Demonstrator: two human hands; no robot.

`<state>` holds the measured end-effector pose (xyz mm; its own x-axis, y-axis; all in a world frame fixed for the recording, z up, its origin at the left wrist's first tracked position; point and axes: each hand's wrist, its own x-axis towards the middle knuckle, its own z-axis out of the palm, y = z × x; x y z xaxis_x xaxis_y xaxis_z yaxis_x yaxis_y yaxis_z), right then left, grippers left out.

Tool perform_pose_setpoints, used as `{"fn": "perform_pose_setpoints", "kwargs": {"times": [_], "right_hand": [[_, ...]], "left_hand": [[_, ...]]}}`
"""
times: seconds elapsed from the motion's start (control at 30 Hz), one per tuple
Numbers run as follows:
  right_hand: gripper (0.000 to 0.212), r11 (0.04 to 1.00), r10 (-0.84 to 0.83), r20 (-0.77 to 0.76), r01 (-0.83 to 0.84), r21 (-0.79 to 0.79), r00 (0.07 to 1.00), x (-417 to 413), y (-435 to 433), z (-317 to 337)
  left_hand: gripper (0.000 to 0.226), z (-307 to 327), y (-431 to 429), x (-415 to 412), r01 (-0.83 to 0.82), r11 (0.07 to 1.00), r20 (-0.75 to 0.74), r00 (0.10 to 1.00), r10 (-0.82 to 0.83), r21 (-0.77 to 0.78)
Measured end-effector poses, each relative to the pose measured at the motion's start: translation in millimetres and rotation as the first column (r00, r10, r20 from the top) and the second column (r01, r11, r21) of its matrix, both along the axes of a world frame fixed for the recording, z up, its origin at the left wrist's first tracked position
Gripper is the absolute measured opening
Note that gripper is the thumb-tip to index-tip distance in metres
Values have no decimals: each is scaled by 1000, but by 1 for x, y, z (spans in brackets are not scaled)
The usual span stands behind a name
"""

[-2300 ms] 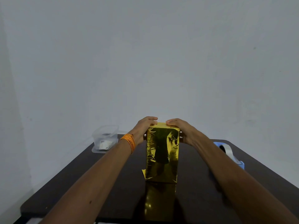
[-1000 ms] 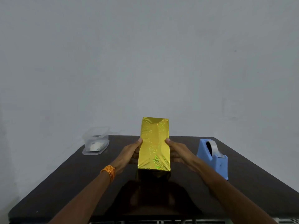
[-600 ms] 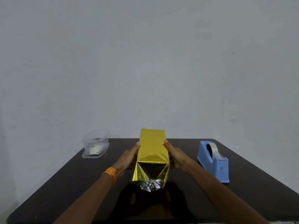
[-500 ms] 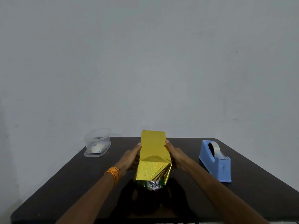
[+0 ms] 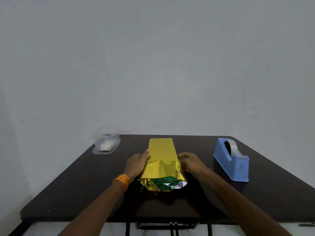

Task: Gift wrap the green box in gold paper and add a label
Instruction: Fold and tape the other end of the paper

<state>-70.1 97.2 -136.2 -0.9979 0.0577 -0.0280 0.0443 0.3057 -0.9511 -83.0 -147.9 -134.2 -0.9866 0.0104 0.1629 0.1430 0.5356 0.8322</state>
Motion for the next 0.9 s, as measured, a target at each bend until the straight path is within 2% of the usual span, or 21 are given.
{"fn": "perform_pose_setpoints", "kwargs": {"times": [0.1,0.17,0.23,0.3,0.4,0.5,0.53,0.63,0.7,0.9], "right_hand": [[58,992,128,-87,-126,28,988,4,1,-6],[73,978,204,-153,-196,71,967,5,2,-8],[87,955,248,-199,-204,215,948,5,2,-9],[93,947,268,-221,-214,240,938,8,2,-7],[83,963,242,-302,-190,190,922,17,1,4],[39,984,171,-370,-138,113,913,26,-2,19],[29,987,156,-372,-133,88,915,30,-5,26],[17,991,132,-423,-115,66,896,34,-7,43],[18,996,87,-442,-78,39,893,35,-7,51],[55,987,-43,-515,117,112,856,29,-9,67]], "left_hand": [[60,4,2,10,73,997,14,997,-72,-5],[74,7,3,11,101,995,58,993,-102,19],[94,8,1,12,111,986,137,982,-127,124],[95,8,-2,12,120,958,154,974,-164,260],[85,21,-3,15,64,895,145,979,-142,441],[73,41,-1,18,0,770,134,985,-110,638],[72,49,0,19,0,756,111,989,-96,655],[77,68,5,22,44,775,10,998,-64,630],[71,76,8,23,50,777,-37,999,-35,628],[56,92,17,23,59,797,-101,995,3,601]]}}
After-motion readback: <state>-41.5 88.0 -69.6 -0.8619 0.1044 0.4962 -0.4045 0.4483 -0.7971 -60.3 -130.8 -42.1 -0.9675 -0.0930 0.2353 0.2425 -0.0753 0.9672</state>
